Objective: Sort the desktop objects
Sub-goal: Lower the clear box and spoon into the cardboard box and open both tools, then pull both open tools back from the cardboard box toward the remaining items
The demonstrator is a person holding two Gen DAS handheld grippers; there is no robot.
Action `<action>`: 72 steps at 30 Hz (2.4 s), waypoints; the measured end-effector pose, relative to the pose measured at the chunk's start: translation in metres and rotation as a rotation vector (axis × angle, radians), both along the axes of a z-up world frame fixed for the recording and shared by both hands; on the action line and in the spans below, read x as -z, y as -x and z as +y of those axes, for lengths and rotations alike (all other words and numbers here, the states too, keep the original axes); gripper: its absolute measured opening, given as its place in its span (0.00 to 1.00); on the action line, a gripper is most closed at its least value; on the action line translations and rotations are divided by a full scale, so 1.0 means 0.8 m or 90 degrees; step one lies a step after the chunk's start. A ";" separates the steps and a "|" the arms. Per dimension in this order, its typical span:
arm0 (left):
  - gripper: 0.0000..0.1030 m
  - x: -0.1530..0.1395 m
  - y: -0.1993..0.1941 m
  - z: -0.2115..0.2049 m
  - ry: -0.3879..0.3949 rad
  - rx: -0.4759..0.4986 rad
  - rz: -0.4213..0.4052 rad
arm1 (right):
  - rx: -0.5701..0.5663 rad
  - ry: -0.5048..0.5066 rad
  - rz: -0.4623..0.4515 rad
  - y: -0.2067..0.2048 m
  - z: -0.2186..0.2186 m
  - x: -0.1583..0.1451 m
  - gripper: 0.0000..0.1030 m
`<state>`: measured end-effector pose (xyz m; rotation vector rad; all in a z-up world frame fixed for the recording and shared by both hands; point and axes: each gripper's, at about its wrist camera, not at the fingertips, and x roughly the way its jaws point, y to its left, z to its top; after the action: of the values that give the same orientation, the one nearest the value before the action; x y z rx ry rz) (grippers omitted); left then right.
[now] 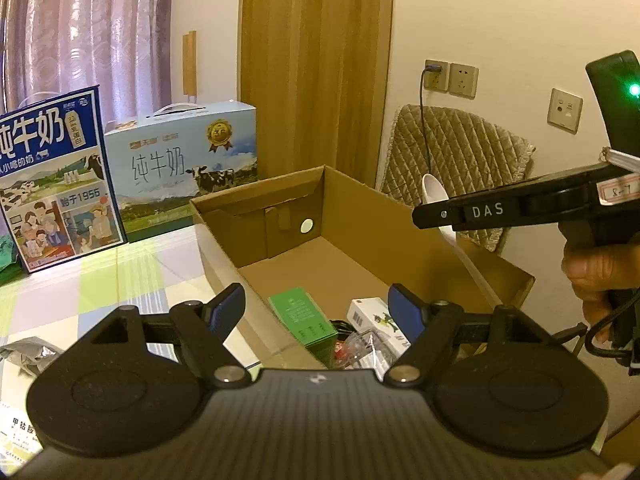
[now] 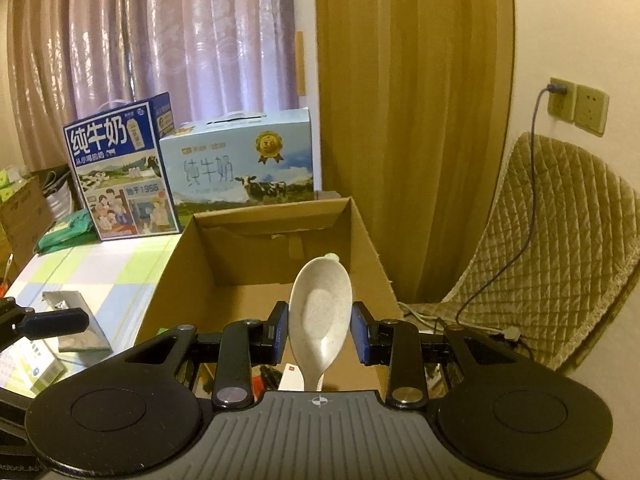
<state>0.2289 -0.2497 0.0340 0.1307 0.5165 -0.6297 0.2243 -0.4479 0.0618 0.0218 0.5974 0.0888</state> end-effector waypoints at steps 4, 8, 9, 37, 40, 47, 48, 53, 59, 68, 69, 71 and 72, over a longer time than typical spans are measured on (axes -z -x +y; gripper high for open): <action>0.74 0.000 -0.002 0.008 -0.001 -0.016 0.004 | -0.004 -0.004 0.004 -0.002 0.005 0.003 0.36; 0.74 -0.001 -0.007 0.017 0.005 -0.039 0.011 | 0.002 -0.009 -0.008 0.004 0.007 -0.001 0.55; 0.75 -0.001 -0.007 0.019 0.008 -0.042 0.014 | 0.001 -0.008 -0.009 0.005 0.008 -0.003 0.56; 0.87 -0.002 -0.006 0.228 -0.023 -0.215 0.013 | -0.127 -0.016 -0.031 0.033 0.141 -0.026 0.89; 0.90 0.006 -0.004 0.272 -0.030 -0.259 0.022 | -0.166 -0.021 -0.034 0.035 0.173 -0.023 0.98; 0.93 0.028 0.005 0.358 -0.045 -0.337 0.049 | -0.216 -0.048 -0.014 0.033 0.236 -0.003 0.98; 0.94 0.029 0.007 0.366 -0.045 -0.343 0.051 | -0.218 -0.053 -0.010 0.031 0.243 0.002 0.98; 0.96 0.034 0.010 0.385 -0.046 -0.351 0.061 | -0.218 -0.086 0.022 0.020 0.273 0.032 0.98; 0.96 0.041 0.008 0.384 -0.054 -0.337 0.078 | -0.203 -0.122 0.056 0.011 0.298 0.069 0.98; 0.96 0.053 0.004 0.373 -0.079 -0.313 0.098 | -0.209 -0.119 0.099 0.006 0.306 0.101 0.98; 0.97 0.054 0.003 0.372 -0.080 -0.311 0.100 | -0.213 -0.116 0.098 0.007 0.307 0.102 0.98; 0.97 0.057 0.002 0.370 -0.085 -0.307 0.104 | -0.220 -0.105 0.094 0.007 0.308 0.102 0.98; 0.97 0.059 0.002 0.369 -0.088 -0.307 0.106 | -0.220 -0.102 0.097 0.007 0.308 0.103 0.98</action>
<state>0.2274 0.0454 -0.0131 0.0794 0.7234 -0.1339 0.2184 -0.2014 -0.0210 0.0807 0.7405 0.4733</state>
